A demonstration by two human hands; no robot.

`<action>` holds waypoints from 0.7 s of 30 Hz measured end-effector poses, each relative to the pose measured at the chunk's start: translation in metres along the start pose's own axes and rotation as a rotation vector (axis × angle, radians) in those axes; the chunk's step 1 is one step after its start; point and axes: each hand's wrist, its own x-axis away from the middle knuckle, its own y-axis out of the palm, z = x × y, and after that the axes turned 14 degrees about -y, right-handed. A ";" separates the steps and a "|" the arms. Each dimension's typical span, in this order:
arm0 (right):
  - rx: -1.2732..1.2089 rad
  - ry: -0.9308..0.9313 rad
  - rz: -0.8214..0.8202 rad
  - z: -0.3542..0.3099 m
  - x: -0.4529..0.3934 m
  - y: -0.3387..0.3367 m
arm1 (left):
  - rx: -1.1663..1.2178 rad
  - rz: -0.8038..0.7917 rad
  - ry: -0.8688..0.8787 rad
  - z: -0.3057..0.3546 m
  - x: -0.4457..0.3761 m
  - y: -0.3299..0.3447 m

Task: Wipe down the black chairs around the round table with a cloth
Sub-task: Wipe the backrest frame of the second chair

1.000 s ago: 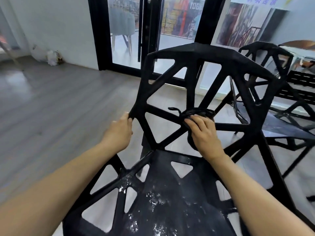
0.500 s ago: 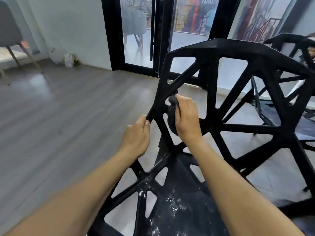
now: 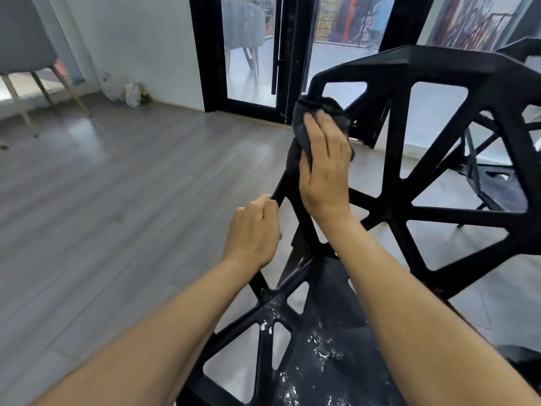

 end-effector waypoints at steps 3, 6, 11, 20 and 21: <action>-0.044 -0.030 -0.065 -0.021 0.035 0.004 | 0.015 0.006 -0.003 0.002 0.003 -0.002; -0.100 -0.061 -0.108 -0.031 0.059 0.000 | 0.019 -0.006 -0.010 0.004 0.005 -0.003; 0.178 -0.290 -0.023 0.009 0.044 -0.005 | 0.006 0.015 -0.006 0.005 0.007 -0.002; 0.542 -0.042 -0.091 0.051 0.115 -0.045 | -0.053 0.075 0.033 -0.004 0.000 0.006; 0.570 -0.048 -0.141 0.058 0.128 -0.059 | -0.063 0.088 0.048 -0.004 -0.001 0.007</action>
